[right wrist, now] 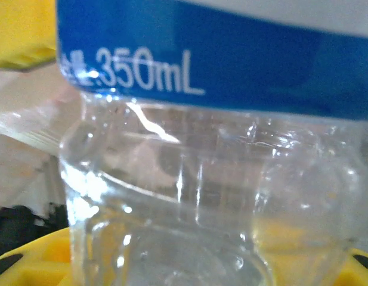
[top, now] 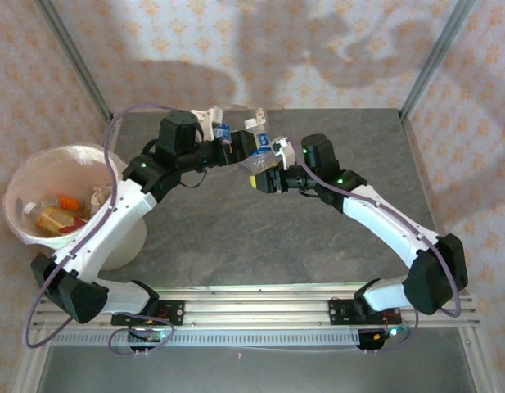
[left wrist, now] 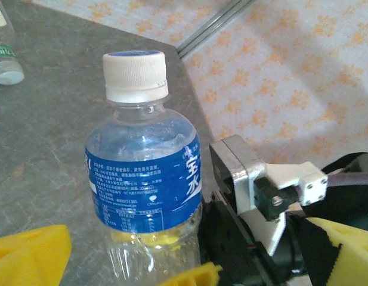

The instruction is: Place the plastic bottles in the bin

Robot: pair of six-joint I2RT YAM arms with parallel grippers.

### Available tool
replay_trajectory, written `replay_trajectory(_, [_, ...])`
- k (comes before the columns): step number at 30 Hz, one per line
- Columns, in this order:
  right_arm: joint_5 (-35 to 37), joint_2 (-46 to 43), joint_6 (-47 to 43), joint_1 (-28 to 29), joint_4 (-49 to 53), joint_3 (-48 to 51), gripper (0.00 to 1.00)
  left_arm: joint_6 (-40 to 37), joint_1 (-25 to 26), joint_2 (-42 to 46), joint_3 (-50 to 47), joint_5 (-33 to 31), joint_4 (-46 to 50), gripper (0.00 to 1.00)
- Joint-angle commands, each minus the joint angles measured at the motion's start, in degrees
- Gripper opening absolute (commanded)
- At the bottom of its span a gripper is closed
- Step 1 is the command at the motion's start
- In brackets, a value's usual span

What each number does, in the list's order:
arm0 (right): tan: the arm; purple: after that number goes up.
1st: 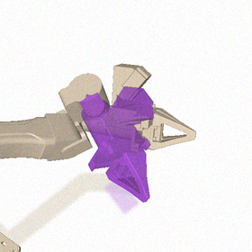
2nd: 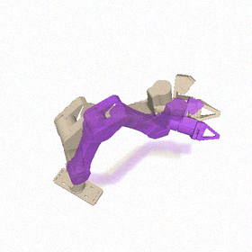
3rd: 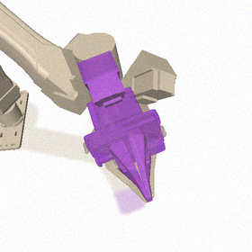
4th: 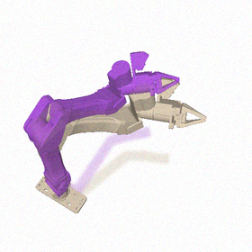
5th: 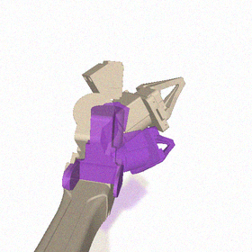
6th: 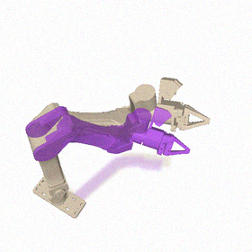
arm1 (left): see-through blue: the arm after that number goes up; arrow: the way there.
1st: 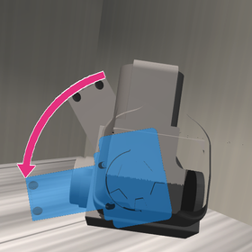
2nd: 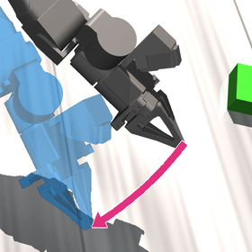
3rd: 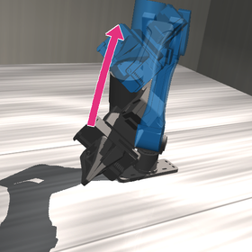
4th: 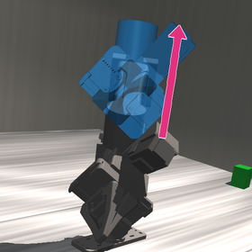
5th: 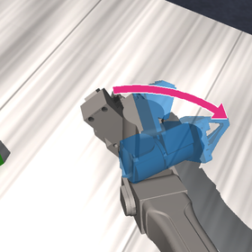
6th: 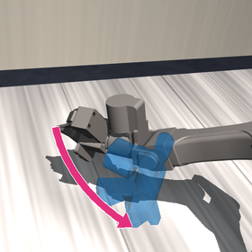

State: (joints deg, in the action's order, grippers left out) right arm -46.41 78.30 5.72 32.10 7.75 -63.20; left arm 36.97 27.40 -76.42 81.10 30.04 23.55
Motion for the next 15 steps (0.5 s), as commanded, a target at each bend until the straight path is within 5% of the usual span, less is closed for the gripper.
replay_trajectory(1, [-6.99, -1.86, 13.87, 0.47, -12.21, 0.75, 0.44, -3.26, -0.12, 1.09, -0.06, -6.31, -1.85, 1.0])
replay_trajectory(8, [-12.07, -1.97, 17.06, 2.78, -17.97, 0.11, 0.45, -3.26, -0.12, -1.55, -2.15, 6.12, -7.86, 1.0])
replay_trajectory(11, [-15.5, -1.21, 16.26, 3.82, -18.63, -1.09, 0.47, -2.76, -0.16, -2.88, -2.0, 6.72, -8.47, 1.0])
replay_trajectory(15, [-15.79, -0.82, 15.9, 4.46, -19.22, -1.49, 0.48, 0.22, -0.23, -4.23, -2.63, 12.17, -14.81, 0.86])
